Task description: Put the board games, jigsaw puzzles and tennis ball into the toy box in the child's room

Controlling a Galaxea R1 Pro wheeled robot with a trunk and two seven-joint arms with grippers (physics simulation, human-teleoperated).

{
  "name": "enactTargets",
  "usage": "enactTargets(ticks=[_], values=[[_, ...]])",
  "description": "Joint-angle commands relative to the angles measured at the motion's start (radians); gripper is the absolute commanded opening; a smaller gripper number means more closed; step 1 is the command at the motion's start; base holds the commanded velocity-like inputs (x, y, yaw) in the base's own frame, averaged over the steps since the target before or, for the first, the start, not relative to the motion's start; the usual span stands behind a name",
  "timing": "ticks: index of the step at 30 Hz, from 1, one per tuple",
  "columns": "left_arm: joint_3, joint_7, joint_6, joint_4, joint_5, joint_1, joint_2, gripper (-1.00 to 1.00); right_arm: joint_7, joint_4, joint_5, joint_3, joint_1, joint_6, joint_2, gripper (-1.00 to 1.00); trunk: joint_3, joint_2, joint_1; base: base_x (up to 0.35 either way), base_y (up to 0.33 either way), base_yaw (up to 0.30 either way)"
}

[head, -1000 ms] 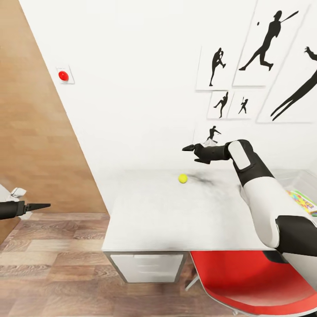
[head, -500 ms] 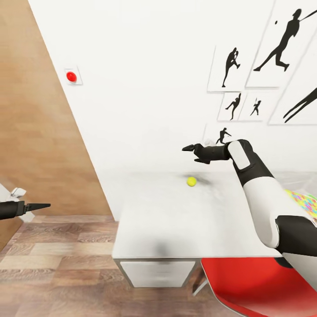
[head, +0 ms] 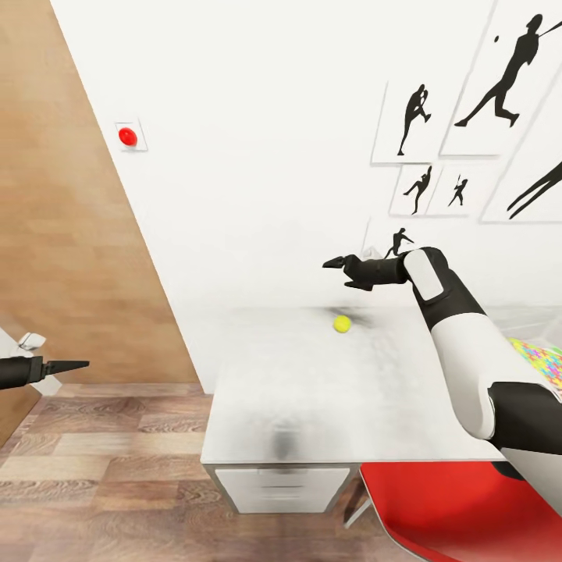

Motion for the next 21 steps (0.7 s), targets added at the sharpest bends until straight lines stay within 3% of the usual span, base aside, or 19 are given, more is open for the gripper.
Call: enactTargets(ticks=[1,21], values=[[0.006,-0.008,0.011,0.0,-0.011,-0.001,-0.001,1.0,0.009,0.0,0.009,-0.001,-0.001,0.003,0.0,1.0,-0.002,-0.002,0.001,0.0,0.0,0.0],[0.005,-0.013,0.011,0.0,-0.01,-0.001,-0.001,1.0,0.002,0.0,0.015,0.006,-0.001,0.005,0.008,1.0,-0.002,-0.002,0.001,0.038,-0.029,0.0]])
